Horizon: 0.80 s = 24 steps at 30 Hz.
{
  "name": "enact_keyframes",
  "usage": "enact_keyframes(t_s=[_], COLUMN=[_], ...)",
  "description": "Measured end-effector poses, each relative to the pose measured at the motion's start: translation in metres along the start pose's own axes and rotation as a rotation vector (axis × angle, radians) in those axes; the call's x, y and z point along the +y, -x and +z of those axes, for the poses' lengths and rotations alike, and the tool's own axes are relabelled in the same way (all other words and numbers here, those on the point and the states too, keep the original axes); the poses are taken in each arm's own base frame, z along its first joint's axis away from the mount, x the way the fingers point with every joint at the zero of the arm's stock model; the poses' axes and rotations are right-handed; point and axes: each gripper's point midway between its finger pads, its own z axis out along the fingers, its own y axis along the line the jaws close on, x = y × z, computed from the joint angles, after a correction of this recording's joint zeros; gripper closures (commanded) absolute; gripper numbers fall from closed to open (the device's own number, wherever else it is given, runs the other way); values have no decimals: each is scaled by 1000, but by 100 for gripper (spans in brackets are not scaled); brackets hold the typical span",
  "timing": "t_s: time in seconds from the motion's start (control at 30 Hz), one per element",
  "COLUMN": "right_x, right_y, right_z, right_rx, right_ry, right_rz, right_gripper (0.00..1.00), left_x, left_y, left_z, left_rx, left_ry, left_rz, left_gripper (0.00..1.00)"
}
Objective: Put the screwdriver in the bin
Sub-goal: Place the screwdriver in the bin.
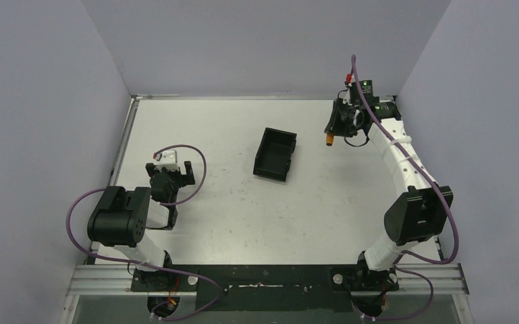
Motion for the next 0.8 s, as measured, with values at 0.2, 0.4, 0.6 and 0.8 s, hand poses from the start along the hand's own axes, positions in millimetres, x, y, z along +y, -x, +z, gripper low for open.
enact_keyframes(t_s=[0.2, 0.4, 0.6, 0.8], right_x=[39, 82, 125, 140], right_y=[-1, -3, -1, -17], right_z=[2, 2, 15, 45], right_rx=[-25, -42, -53, -20], right_ry=[76, 165, 231, 199], right_rz=[-2, -24, -66, -107], right_gripper=[93, 93, 93, 92], left_x=[0, 0, 0, 0], left_y=[0, 0, 0, 0], left_z=[0, 0, 0, 0], left_rx=[0, 0, 0, 0], left_ry=[0, 0, 0, 0], left_rz=[0, 0, 0, 0], left_gripper=[3, 3, 3, 3])
